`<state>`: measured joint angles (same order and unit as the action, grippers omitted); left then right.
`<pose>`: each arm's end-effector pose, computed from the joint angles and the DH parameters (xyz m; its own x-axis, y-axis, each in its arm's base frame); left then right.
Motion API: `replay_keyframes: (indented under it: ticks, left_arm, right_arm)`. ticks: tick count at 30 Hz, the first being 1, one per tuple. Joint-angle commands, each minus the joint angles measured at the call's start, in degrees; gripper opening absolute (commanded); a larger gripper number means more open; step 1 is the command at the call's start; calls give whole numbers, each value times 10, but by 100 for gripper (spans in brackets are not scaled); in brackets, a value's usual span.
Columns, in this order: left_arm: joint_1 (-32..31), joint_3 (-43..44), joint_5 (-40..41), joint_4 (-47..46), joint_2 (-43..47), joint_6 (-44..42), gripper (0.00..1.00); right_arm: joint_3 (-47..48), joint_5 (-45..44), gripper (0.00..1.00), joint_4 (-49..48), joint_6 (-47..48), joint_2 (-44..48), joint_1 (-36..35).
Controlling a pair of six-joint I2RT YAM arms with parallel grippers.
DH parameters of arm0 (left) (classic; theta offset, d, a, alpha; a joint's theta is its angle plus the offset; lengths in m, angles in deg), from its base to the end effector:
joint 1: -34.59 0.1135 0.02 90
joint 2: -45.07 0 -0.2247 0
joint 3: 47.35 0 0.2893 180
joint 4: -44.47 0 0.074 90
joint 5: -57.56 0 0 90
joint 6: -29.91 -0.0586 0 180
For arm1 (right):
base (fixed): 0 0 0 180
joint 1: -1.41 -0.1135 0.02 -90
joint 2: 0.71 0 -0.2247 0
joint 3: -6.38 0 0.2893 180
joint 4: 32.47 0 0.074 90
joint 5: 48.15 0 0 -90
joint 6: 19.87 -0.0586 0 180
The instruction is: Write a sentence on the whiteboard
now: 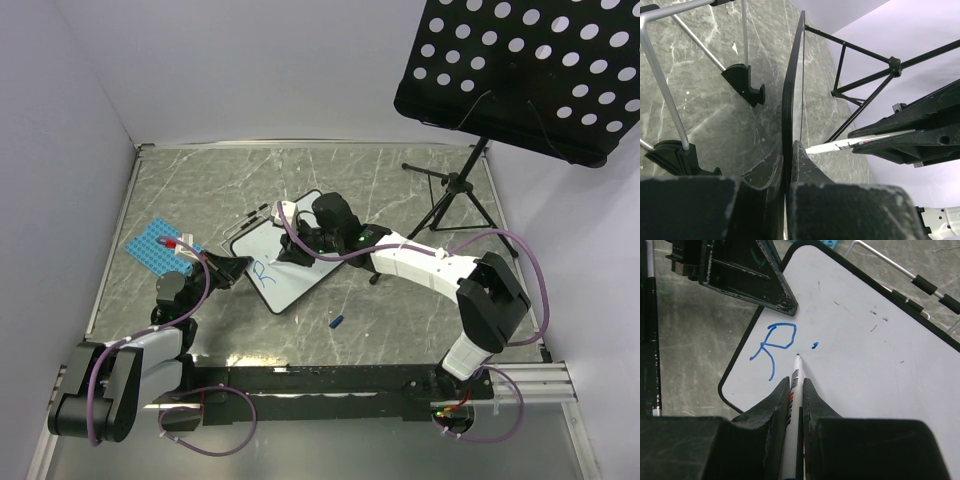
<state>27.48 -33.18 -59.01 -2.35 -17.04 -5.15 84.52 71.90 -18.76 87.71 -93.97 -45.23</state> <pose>0.2300 -0.0551 0.0948 -0.4650 -0.6798 -0.5672 0.3026 0.4800 -0.8234 0.2679 0.3265 0.2022 -0.0346 -0.4174 -0.9081 -0.9871 0.1566 -0.0344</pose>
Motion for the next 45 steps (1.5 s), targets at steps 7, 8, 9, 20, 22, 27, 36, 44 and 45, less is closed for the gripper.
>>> replay_keyframes:
  ticks: [7, 8, 9, 20, 22, 27, 36, 44, 45]
  left_arm:
    - [-4, -27, -11, -39, 1, -9, 1]
    - [-4, -27, -11, -39, 1, -10, 1]
    - [-4, -28, -12, -40, 0, -10, 1]
    - [-4, -28, -12, -40, 1, -9, 1]
    - [-4, -29, -12, -40, 1, -10, 1]
    - [-3, -29, -10, -36, 5, -11, 1]
    - [-4, -29, -12, -43, -2, -9, 1]
    - [-4, -28, -9, -41, -1, -10, 1]
    - [-4, -28, -9, -41, -1, -10, 1]
  right_arm:
    - [5, -20, 0, -9, -3, -14, 0]
    - [6, -17, 0, -7, -2, -15, 0]
    - [6, -17, 0, -9, -2, -15, 0]
    - [5, 9, 0, -1, -1, -17, 0]
    - [5, -9, 0, -8, -9, -18, 1]
    - [3, -53, 0, -15, -24, -14, 9]
    - [-3, -31, 0, 2, -3, -11, 18]
    - [-14, 38, 0, 52, 44, -8, 10]
    - [-15, 41, 0, 56, 46, -7, 9]
